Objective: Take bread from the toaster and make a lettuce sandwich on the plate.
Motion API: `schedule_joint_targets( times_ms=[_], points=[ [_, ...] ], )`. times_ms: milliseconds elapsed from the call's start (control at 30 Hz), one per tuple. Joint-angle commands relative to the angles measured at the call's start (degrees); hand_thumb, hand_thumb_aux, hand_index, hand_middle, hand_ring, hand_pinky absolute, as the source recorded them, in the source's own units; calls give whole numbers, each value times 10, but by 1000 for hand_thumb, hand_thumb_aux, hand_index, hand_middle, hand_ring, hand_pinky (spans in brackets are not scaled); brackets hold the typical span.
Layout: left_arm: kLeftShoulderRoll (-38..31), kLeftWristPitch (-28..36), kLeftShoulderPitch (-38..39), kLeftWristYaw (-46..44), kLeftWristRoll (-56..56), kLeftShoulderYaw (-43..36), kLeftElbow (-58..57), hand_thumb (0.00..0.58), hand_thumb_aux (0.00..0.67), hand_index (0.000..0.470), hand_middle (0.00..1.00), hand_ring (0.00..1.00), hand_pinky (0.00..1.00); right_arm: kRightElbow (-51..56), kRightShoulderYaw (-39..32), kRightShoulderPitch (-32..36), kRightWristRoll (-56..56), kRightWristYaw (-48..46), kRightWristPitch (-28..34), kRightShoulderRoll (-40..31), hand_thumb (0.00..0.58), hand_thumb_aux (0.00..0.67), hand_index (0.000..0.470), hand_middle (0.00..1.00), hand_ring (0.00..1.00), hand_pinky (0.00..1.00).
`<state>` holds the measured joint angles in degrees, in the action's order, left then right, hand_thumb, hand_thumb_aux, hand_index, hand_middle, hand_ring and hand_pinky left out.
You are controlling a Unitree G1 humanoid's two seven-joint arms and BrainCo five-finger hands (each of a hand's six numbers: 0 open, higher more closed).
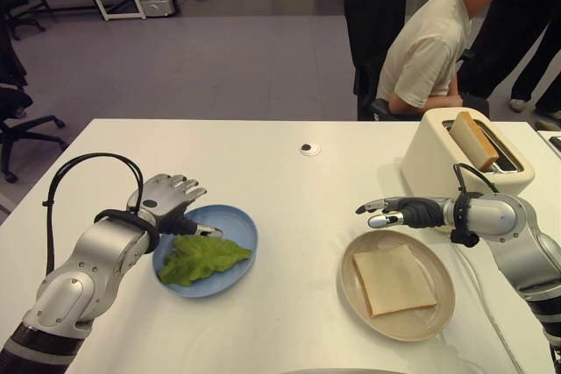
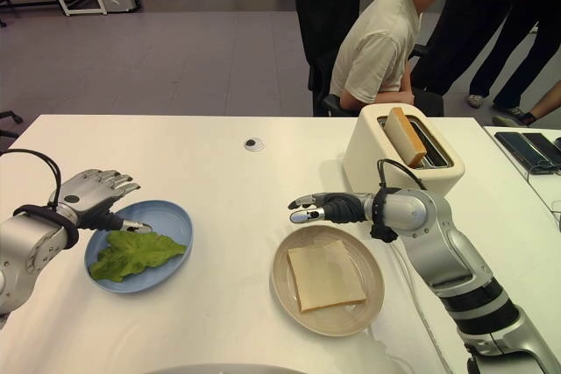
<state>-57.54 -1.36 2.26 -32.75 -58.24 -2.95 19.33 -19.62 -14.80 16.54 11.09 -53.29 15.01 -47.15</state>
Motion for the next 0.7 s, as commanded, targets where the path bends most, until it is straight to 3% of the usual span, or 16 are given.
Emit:
schedule_joint_targets(
  times_ms=[33,333,533,567,600,633,700],
  points=[
    [-16,-35,10,-27,-6,-26,-2,0,0,0,0,0,0,-5,4,-10,4,4,2,-1,0,0,0,0,0,0],
    [-29,-78,25,-68,-14,-38,25,0,0,0,0,0,0,-6,-1,-12,3,-1,0,-2,0,0,0,0,0,0],
    [-11,-53,35,-93,-41,-40,4,0,0,0,0,0,0,-8,-4,-11,3,-1,-1,1,0,0,0,0,0,0],
    [-10,-51,35,-98,-43,-42,-2,71,42,29,0,0,0,-8,-5,-11,3,0,-1,2,0,0,0,0,0,0],
    [-7,-49,35,-103,-43,-46,-9,255,168,118,0,0,0,-9,-4,-10,2,1,-2,2,0,0,0,0,0,0],
    [-2,-46,34,-108,-42,-52,-19,379,276,194,0,0,0,-9,-4,-10,2,2,-2,3,0,0,0,0,0,0],
    [11,-44,28,-112,-34,-65,-42,506,431,302,0,0,0,-10,-3,-9,2,4,-3,5,0,0,0,0,0,0]
  ],
)
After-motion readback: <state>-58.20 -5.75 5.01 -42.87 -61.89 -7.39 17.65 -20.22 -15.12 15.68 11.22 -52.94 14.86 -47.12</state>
